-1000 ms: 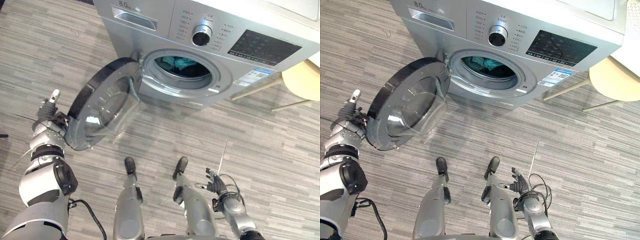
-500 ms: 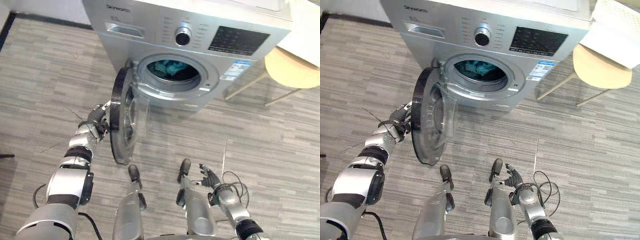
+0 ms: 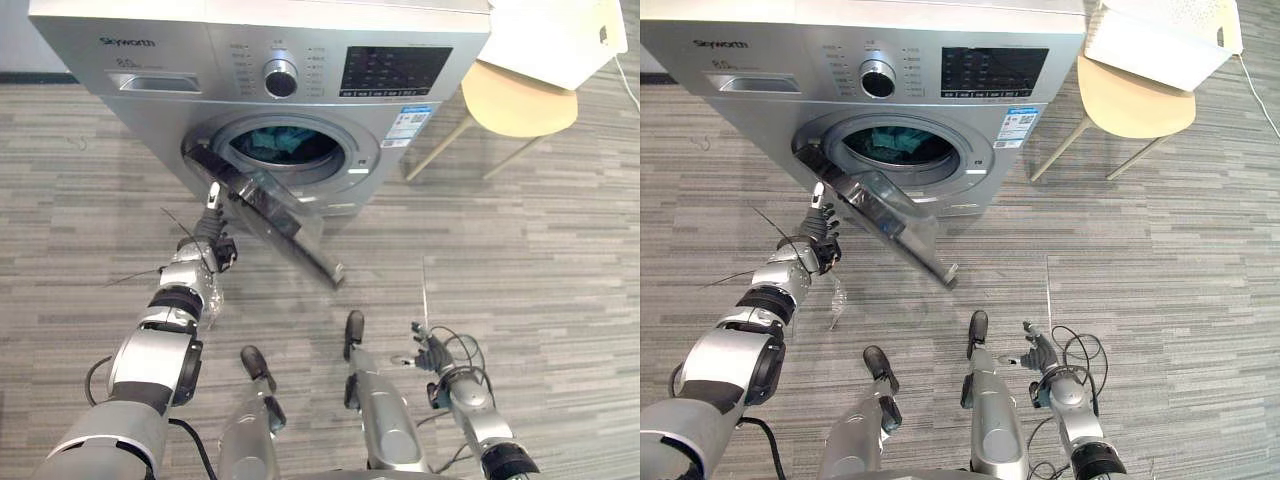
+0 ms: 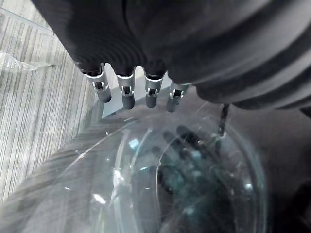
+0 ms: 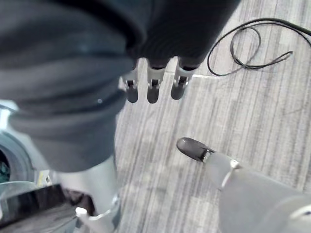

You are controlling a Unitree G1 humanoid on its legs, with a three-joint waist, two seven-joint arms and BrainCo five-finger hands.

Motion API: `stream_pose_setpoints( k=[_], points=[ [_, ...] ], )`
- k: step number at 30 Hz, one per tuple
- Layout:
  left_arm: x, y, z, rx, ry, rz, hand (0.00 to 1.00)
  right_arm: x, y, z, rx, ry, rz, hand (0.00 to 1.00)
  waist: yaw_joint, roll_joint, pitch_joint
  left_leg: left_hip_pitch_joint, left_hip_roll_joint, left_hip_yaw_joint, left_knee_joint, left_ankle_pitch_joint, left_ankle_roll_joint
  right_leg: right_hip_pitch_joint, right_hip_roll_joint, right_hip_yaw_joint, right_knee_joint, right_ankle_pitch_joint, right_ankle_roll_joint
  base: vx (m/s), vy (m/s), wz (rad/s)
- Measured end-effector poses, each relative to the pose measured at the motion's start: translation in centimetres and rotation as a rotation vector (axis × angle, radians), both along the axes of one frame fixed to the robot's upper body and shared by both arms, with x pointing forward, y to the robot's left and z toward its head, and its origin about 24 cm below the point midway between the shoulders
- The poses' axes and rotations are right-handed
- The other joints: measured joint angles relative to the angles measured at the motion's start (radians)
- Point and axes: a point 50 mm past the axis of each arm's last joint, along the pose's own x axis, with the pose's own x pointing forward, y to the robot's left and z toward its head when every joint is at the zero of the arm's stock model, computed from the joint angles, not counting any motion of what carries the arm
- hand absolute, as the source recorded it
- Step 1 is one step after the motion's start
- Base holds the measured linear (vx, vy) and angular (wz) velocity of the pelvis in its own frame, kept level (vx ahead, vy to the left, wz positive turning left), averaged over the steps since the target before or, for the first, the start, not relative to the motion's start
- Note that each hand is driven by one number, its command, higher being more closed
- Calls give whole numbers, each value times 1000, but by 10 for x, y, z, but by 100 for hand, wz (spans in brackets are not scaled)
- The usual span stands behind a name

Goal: Pick up the laundry basket with both hands and put the clothes into the washing machine.

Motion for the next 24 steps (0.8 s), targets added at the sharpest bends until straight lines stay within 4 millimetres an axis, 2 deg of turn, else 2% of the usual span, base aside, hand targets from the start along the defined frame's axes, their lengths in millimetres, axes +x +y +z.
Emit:
stream_pose_setpoints(
  k=[5, 8, 9, 11, 13, 14, 15, 16, 17, 18, 19, 20, 21, 24],
  points=[
    [8, -25, 6, -11, -20, -59, 0, -6, -1, 2, 18, -16, -14, 0, -14, 2, -1, -6, 19, 24, 59, -48, -3, -1, 3, 25, 0, -4, 5, 29, 23, -20],
    [14, -49, 13, 53, -32, -141, 0, -10, 9, 5, 56, -26, 20, 0, -27, 10, -5, -31, 41, 24, 116, -75, -3, -5, 10, 26, 0, -5, 7, 38, 12, -8],
    [16, -61, 18, 98, -55, -188, 0, -7, 22, 10, 103, -52, 60, 0, -38, 12, -6, -41, 48, 22, 140, -86, -3, -5, 11, 25, 0, -5, 7, 33, 12, -3],
    [17, -81, 24, 150, -94, -262, 0, -3, 39, 15, 181, -72, 97, 0, -38, 19, -8, -53, 51, 18, 157, -95, 1, -6, 11, 23, 0, -5, 6, 6, 11, 4],
    [10, -124, 30, 265, -179, -429, 0, 7, 70, 21, 316, -86, 155, 0, -30, 47, -17, -78, 52, -6, 181, -104, 3, -5, 5, -1, 0, -5, 6, 4, 28, 26],
    [6, -134, 30, 293, -203, -473, 0, 12, 76, 24, 356, -94, 158, 0, -25, 57, -21, -85, 51, -13, 185, -104, 4, -5, 4, -6, 0, -5, 6, 0, 27, 26],
    [-2, -150, 29, 329, -239, -539, 0, 19, 87, 28, 411, -101, 164, 0, -7, 71, -21, -89, 51, -21, 192, -106, 7, -3, 3, -12, 0, -5, 6, -2, 23, 22],
    [-16, -167, 21, 338, -270, -610, 0, 30, 99, 33, 461, -104, 174, 0, 16, 96, -22, -95, 50, -35, 195, -106, 7, 2, 1, -26, 0, -5, 6, -6, 21, 33],
    [-37, -183, 5, 341, -273, -687, 0, 49, 109, 40, 492, -105, 171, 0, 47, 130, -21, -99, 47, -54, 197, -106, 7, 11, 1, -43, 0, -5, 7, -12, 11, 34],
    [-46, -187, -3, 336, -269, -715, 0, 58, 112, 43, 494, -103, 168, 0, 59, 144, -21, -102, 46, -62, 199, -106, 7, 13, 0, -50, 0, -5, 7, -24, 5, 34],
    [-64, -192, -19, 311, -244, -760, 0, 76, 114, 52, 476, -115, 157, 0, 81, 167, -19, -106, 44, -72, 200, -106, 7, 17, 0, -58, 0, -5, 7, -26, 2, 21],
    [-72, -191, -26, 297, -228, -772, 0, 85, 113, 57, 462, -120, 147, 0, 96, 177, -18, -110, 42, -76, 200, -106, 7, 17, -1, -61, 0, -5, 7, -43, 7, 29],
    [-84, -189, -37, 264, -208, -777, 0, 103, 109, 66, 410, -120, 143, 0, 110, 195, -16, -122, 41, -91, 199, -106, 6, 17, -3, -77, 1, -5, 7, -50, 8, 32],
    [-96, -183, -35, 237, -241, -784, 0, 139, 85, 90, 298, -113, 68, 0, 154, 226, 0, -141, 26, -126, 188, -82, 13, 18, -14, -116, 2, -5, 6, -58, 10, 42]
  ],
)
